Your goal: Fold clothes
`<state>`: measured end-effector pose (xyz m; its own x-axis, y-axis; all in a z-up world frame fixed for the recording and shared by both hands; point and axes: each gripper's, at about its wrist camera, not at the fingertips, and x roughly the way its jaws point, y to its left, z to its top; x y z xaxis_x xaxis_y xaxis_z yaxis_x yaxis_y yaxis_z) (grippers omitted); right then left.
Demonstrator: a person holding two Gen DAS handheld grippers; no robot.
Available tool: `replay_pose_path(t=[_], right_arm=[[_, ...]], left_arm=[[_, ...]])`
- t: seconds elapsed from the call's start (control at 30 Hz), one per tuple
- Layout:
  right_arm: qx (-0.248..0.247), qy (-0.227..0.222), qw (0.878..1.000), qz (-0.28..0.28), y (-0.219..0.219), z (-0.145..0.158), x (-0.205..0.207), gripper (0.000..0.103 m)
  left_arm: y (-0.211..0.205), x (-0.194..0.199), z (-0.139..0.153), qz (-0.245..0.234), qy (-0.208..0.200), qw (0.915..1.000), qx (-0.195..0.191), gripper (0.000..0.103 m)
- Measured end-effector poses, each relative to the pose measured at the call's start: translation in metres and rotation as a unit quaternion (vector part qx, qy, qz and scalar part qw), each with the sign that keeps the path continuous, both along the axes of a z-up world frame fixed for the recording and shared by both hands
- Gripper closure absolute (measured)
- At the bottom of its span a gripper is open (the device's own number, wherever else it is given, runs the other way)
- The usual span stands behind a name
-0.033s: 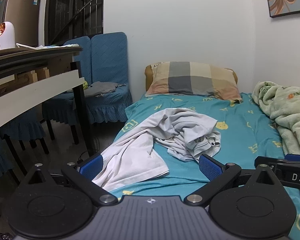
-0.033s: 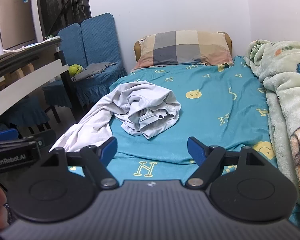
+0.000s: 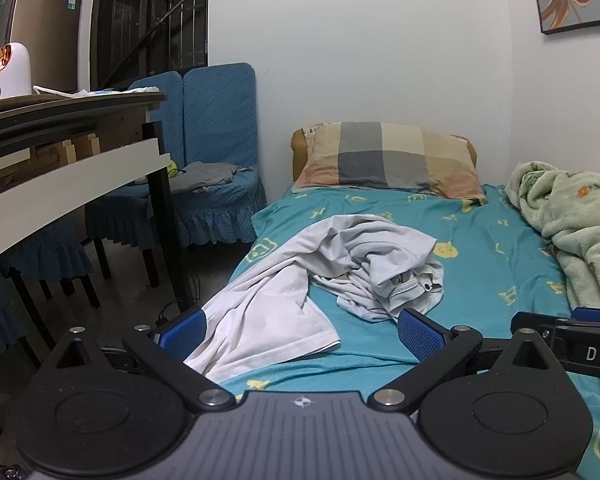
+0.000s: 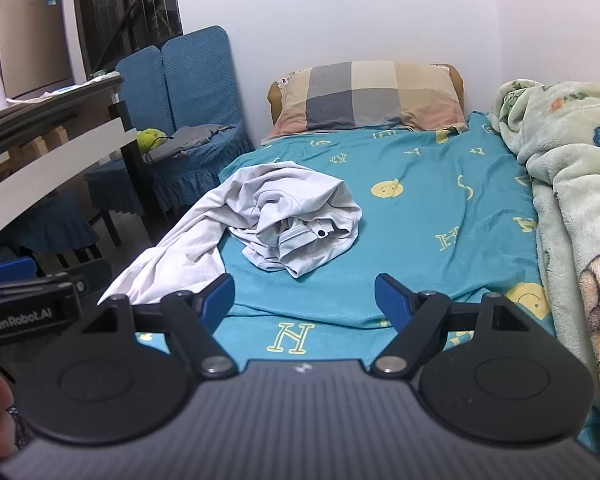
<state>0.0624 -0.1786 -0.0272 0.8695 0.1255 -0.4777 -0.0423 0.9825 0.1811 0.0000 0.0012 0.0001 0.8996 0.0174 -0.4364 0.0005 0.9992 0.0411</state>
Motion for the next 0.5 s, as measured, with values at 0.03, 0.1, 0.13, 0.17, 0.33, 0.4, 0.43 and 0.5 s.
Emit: replay_pose_path(t=[0.03, 0.1, 0.13, 0.17, 0.33, 0.4, 0.43, 0.5], right_arm=[[-0.003, -0.002, 1.0, 0.0, 0.0, 0.0, 0.0, 0.024], [-0.007, -0.004, 1.0, -0.001, 0.0, 0.001, 0.0, 0.024], [-0.006, -0.004, 1.0, -0.001, 0.0, 0.002, 0.0, 0.024], [-0.003, -0.003, 1.0, 0.0, -0.001, 0.0, 0.0, 0.024], [-0.006, 0.004, 1.0, -0.001, 0.001, -0.004, 0.004, 0.024], [-0.003, 0.006, 1.0, 0.005, 0.001, -0.004, 0.005, 0.024], [-0.003, 0.007, 1.0, 0.007, 0.001, -0.004, 0.005, 0.024], [-0.01, 0.006, 1.0, 0.007, 0.001, -0.003, 0.005, 0.024]], left_arm=[[0.001, 0.0, 0.0, 0.0, 0.0, 1.0, -0.001, 0.0], [0.003, 0.0, 0.0, 0.0, 0.0, 1.0, -0.004, 0.0], [0.004, 0.0, 0.001, 0.0, 0.0, 1.0, -0.005, 0.0], [0.005, 0.0, 0.001, -0.001, 0.0, 1.0, -0.007, 0.0], [0.004, 0.006, -0.005, 0.004, 0.005, 1.0, 0.004, 0.0], [0.004, 0.011, -0.012, 0.005, 0.011, 0.9999, 0.004, 0.0], [0.004, 0.011, -0.012, 0.004, 0.011, 0.9999, 0.003, 0.0], [0.005, 0.012, -0.012, 0.005, 0.008, 0.9999, 0.004, 0.0]])
